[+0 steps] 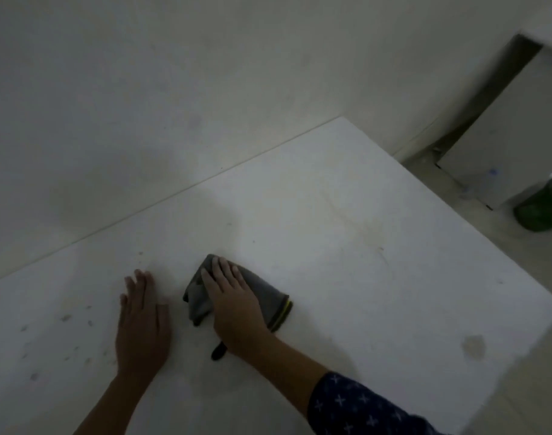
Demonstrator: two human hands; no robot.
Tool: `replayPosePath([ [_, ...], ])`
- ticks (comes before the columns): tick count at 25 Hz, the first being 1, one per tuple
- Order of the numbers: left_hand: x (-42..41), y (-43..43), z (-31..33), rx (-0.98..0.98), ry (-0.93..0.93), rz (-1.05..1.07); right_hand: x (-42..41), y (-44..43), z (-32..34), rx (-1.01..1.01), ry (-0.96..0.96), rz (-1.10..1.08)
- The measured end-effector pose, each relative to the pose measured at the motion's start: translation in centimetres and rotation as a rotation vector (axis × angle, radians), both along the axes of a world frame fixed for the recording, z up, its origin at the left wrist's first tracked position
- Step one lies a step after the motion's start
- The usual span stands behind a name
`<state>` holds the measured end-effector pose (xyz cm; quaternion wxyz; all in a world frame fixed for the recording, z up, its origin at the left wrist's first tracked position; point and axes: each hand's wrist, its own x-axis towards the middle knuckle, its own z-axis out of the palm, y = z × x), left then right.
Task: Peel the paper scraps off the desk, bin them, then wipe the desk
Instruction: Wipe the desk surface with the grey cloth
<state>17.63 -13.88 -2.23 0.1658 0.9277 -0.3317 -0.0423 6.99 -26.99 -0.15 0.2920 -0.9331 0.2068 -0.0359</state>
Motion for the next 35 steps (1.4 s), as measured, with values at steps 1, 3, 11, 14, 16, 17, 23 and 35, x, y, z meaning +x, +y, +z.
replayPosePath([
  [1, -1.1, -0.9, -0.2, 0.001, -0.009, -0.043, -0.3, -1.8, -0.3, -0.014, -0.038, -0.026],
  [3, -3.3, -3.0, -0.6, -0.010, 0.011, -0.129, -0.8, -6.4, 0.1, -0.051, -0.093, -0.116],
  [11, -6.7, -7.3, -0.8, -0.030, -0.052, -0.234, -5.3, -24.1, 1.7, -0.011, 0.025, -0.747],
  [14, -6.6, -7.8, -0.6, -0.007, -0.053, -0.244, -2.7, -15.9, 2.9, 0.009, -0.006, -0.501],
  [16, -6.4, -8.1, -0.7, -0.023, -0.027, -0.243, -1.1, -8.4, 2.0, -0.016, 0.040, -0.196],
  [17, -6.4, -8.3, -0.7, -0.034, -0.015, -0.229, -0.6, -6.6, 1.1, -0.034, 0.043, -0.111],
  [23, -8.3, -12.1, -1.0, -0.131, 0.014, -0.251, -3.0, -23.0, -1.4, -0.077, -0.078, -0.535],
  [35, -9.0, -15.3, -1.9, -0.093, -0.084, -0.392, -12.2, -15.0, 2.4, 0.011, -0.099, -0.075],
])
